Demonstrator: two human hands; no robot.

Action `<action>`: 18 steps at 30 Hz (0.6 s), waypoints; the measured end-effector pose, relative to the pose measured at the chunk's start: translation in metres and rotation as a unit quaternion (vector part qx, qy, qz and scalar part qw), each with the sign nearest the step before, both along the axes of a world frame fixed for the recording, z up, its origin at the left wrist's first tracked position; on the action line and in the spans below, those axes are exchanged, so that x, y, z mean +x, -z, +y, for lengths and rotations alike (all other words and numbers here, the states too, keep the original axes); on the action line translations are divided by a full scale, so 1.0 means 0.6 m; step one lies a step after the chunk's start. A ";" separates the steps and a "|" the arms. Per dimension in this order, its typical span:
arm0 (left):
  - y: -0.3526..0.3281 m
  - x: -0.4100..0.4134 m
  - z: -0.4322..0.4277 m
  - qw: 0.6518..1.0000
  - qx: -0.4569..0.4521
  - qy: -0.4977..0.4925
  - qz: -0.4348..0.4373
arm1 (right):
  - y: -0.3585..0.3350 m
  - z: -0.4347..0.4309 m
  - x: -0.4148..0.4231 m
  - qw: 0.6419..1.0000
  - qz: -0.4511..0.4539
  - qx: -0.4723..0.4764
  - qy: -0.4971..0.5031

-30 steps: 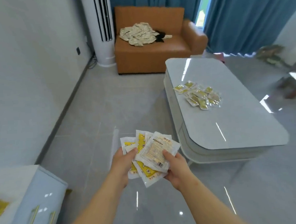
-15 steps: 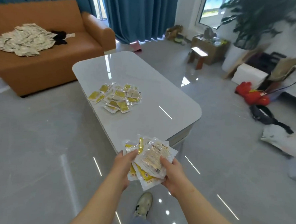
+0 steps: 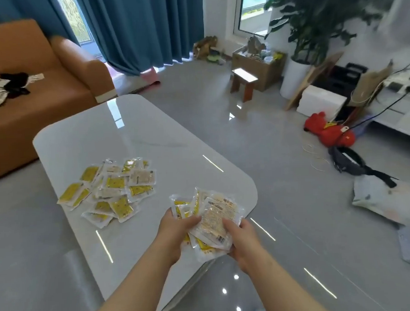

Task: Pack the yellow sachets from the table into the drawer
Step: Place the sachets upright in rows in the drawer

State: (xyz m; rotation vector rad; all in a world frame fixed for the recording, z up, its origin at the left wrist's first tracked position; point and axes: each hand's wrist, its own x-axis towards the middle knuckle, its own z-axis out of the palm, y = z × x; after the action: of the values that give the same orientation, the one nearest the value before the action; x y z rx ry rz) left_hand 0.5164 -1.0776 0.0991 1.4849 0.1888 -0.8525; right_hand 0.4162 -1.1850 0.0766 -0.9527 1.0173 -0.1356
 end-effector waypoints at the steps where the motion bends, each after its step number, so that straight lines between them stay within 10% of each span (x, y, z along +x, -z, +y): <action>1: 0.008 0.011 -0.038 1.000 0.001 0.004 0.003 | 0.006 -0.037 0.009 1.000 0.005 -0.001 0.004; 18: 0.021 0.196 -0.755 0.994 -0.004 -0.067 0.082 | -0.024 -0.783 0.218 0.993 0.043 -0.064 -0.089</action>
State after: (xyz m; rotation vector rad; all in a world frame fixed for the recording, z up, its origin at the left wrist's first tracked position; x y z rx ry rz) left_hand 0.6342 -1.5306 0.0867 1.3780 0.4015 -0.8654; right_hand 0.5468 -1.6547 0.0912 -1.1702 1.0069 -0.0109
